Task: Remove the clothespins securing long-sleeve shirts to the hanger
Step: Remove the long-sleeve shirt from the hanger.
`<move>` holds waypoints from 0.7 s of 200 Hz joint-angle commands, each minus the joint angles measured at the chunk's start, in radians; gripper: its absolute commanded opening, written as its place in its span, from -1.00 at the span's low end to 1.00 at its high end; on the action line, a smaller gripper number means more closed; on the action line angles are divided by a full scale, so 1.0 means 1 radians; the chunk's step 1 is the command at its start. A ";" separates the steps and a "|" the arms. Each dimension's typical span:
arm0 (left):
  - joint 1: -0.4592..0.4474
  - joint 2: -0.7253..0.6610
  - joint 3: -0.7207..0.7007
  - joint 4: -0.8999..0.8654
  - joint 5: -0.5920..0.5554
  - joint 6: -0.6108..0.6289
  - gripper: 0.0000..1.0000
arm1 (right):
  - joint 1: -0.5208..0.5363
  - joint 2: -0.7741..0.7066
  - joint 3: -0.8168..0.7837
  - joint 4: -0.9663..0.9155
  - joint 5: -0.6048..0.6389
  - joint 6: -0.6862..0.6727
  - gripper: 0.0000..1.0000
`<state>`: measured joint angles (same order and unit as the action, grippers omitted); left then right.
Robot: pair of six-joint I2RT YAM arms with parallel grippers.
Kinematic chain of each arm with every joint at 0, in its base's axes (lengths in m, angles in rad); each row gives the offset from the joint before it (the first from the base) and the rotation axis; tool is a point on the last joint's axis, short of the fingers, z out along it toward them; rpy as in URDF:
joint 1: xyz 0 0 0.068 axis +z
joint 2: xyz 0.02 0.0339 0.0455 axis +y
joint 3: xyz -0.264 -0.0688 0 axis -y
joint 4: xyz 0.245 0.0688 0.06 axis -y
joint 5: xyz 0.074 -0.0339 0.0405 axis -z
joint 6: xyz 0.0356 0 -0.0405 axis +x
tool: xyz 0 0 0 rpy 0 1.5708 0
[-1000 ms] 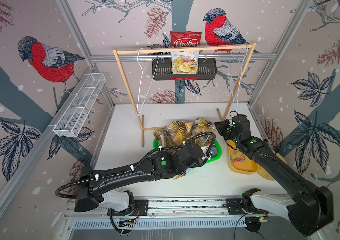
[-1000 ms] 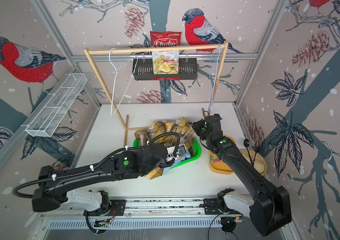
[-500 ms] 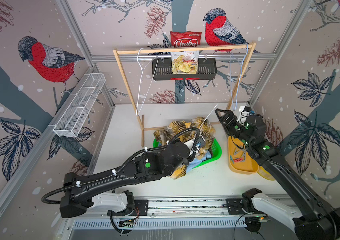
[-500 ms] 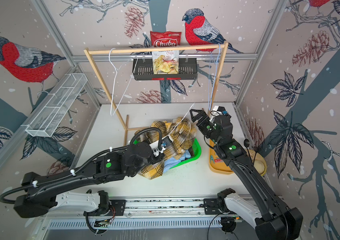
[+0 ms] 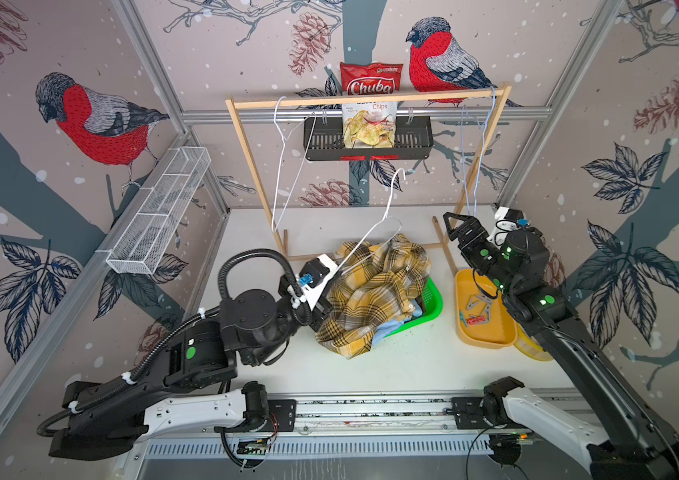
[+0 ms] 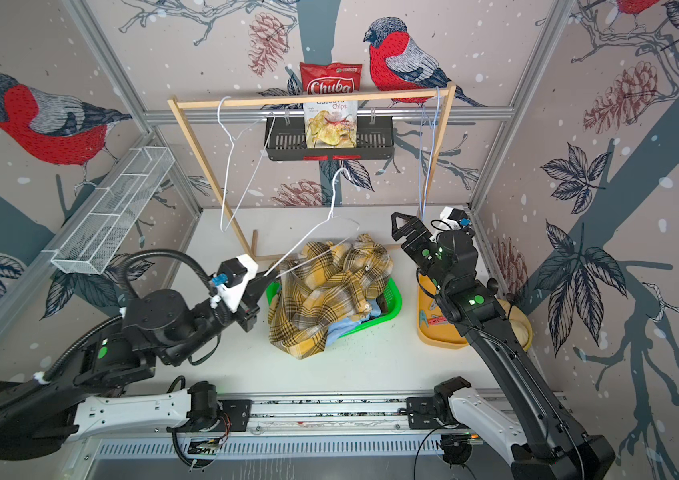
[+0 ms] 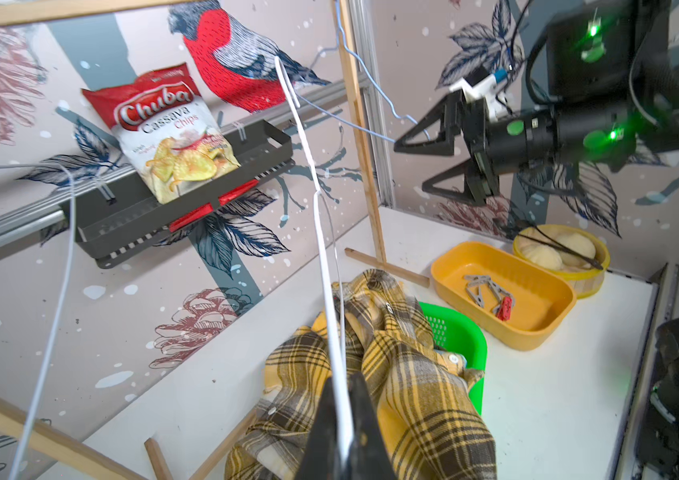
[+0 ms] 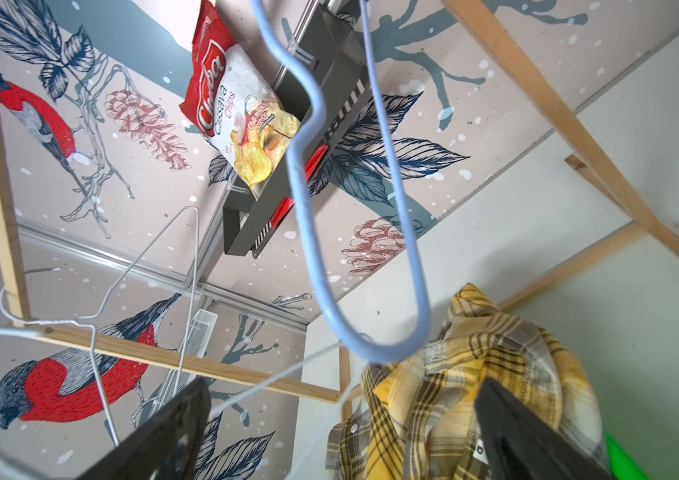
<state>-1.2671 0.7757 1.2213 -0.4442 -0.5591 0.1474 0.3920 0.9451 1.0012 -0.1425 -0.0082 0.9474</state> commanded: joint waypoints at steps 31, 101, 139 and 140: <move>0.003 -0.022 0.085 0.111 -0.158 -0.040 -1.00 | -0.006 0.009 -0.067 0.055 -0.011 0.033 0.99; 0.084 0.135 0.179 0.297 -0.197 0.015 -1.00 | -0.008 0.059 -0.117 0.099 -0.054 0.007 0.99; 0.222 0.243 0.274 0.323 -0.077 -0.023 -1.00 | -0.009 0.095 -0.136 0.135 -0.098 -0.011 1.00; 0.223 0.245 0.274 0.326 -0.076 -0.024 -1.00 | -0.009 0.097 -0.136 0.136 -0.099 -0.013 1.00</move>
<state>-1.0828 0.9871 1.4631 -0.2340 -0.7219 0.1467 0.3840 1.0260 0.8692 -0.0677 -0.0639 0.9638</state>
